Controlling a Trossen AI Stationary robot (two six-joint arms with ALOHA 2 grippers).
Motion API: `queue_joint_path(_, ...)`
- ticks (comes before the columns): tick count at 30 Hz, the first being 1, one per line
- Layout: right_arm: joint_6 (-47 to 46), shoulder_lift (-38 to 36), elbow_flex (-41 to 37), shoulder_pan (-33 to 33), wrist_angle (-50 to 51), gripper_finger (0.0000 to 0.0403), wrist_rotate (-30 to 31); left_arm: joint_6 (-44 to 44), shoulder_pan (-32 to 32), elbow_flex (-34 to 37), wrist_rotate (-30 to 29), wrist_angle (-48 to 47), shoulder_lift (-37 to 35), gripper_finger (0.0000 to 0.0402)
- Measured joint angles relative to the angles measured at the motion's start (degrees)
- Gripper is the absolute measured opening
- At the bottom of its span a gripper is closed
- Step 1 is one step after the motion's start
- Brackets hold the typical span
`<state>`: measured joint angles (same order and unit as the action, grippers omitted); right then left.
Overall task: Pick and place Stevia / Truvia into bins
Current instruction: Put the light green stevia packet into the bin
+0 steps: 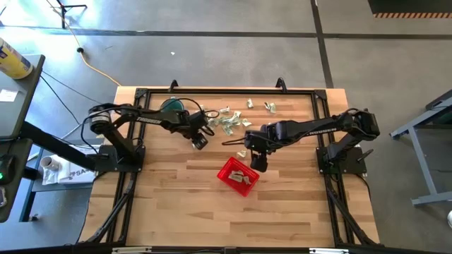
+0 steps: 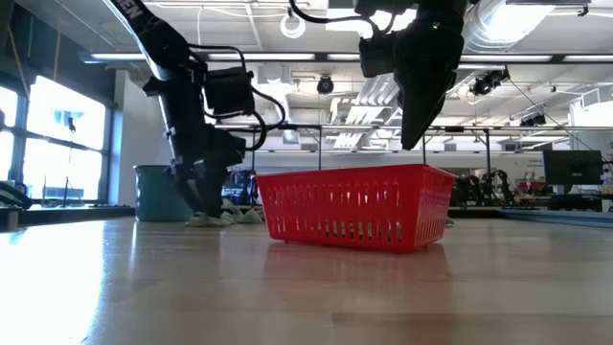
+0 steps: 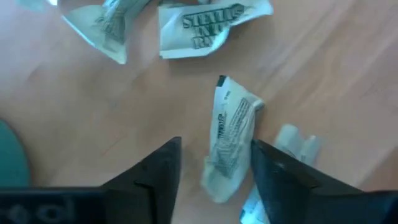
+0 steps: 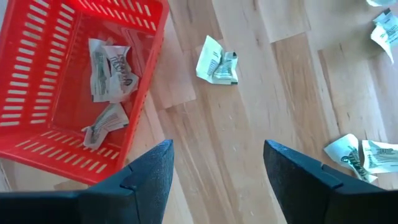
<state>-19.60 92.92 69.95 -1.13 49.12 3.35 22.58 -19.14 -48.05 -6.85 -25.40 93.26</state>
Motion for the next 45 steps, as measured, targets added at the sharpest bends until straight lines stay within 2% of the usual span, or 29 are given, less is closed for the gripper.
queue_joint_path(9, -0.04, 0.0, 0.0, 0.0, 0.02, 0.0238, 0.61, 0.21, 0.0, -0.02, 0.07, 4.89, 0.03, 0.0058)
queue_joint_path(11, 0.02, 0.0, 0.0, 0.0, 0.09, 0.0238, 0.59, 0.43, 0.0, -0.38, 1.84, 4.59, 0.0, 0.0025)
queue_joint_path(12, 0.06, -0.02, 0.0, 0.0, 0.23, 0.0238, 0.61, 0.79, 0.0, -0.96, 3.33, 3.87, -0.04, 0.0022)
queue_joint_path(18, 0.46, -1.01, 0.0, -0.5, 2.42, 0.0238, 1.09, 0.32, 4.12, -6.91, 11.51, 1.42, -0.12, 0.0044)
queue_joint_path(22, 0.64, -1.81, 0.0, -0.7, 3.63, 0.0238, 1.22, -5.16, 9.96, -11.35, 13.53, 2.09, -0.19, 0.0022)
queue_joint_path(27, 5.2, -1.99, -0.01, -0.81, 7.69, 0.0238, 1.09, -10.2, 16.2, -13.49, 17.11, 7.86, -0.19, 0.0026)
queue_joint_path(31, 9.71, -1.99, 0.0, -0.81, 7.94, 0.0238, 1.05, -10.28, 19.29, -13.47, 20.13, 13.47, 0.19, 0.0061)
queue_joint_path(39, 14.09, -1.97, -2.3, -0.29, 7.45, 0.0238, -0.63, -7.19, 25.15, -13.36, 19.46, 19.78, 6.87, 0.0064)
queue_joint_path(45, 15.17, -1.86, -7.97, -0.06, -3.5, 0.0238, -4.51, -3.64, 27.33, -13.42, 9.2, 19.91, 6.45, 0.0113)
